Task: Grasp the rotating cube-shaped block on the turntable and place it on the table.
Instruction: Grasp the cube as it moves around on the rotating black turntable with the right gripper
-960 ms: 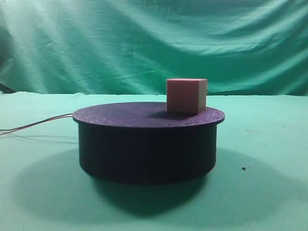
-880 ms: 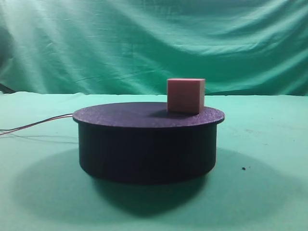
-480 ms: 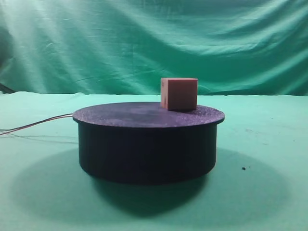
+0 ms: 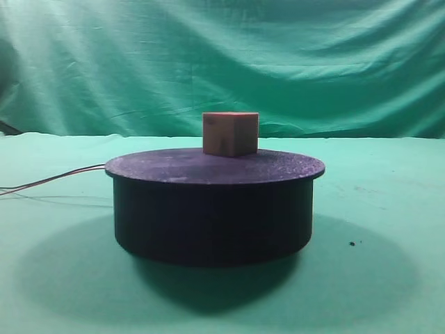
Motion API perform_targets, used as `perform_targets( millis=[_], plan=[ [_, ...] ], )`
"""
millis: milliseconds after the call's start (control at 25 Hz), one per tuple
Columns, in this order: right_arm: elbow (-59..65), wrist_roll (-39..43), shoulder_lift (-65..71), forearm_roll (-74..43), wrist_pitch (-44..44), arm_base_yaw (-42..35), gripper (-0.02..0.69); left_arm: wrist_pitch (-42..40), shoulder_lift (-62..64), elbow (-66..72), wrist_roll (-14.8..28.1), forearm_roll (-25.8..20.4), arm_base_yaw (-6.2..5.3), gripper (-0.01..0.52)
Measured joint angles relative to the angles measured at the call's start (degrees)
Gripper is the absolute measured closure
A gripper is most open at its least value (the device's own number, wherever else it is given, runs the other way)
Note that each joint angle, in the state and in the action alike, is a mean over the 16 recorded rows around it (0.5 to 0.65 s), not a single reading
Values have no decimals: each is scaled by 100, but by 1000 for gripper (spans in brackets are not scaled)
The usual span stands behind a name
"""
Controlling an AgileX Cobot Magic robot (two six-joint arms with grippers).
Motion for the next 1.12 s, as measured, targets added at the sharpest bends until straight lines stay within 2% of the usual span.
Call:
perform_targets(
  millis=[280, 440, 640, 840, 1120],
  plan=[
    [-490, 120, 268, 354, -148, 0, 665, 0, 0, 0, 0, 0, 0, 514],
    [-1043, 153, 803, 546, 277, 0, 665, 0, 0, 0, 0, 0, 0, 514],
    [-1762, 14, 1763, 777, 1235, 0, 665, 0, 0, 0, 0, 0, 0, 514],
    [-2343, -628, 3112, 1354, 2015, 12, 665, 0, 0, 0, 0, 0, 0, 514],
    [-2920, -1721, 5003, 2229, 2253, 568, 665, 0, 0, 0, 0, 0, 0, 514]
  ],
)
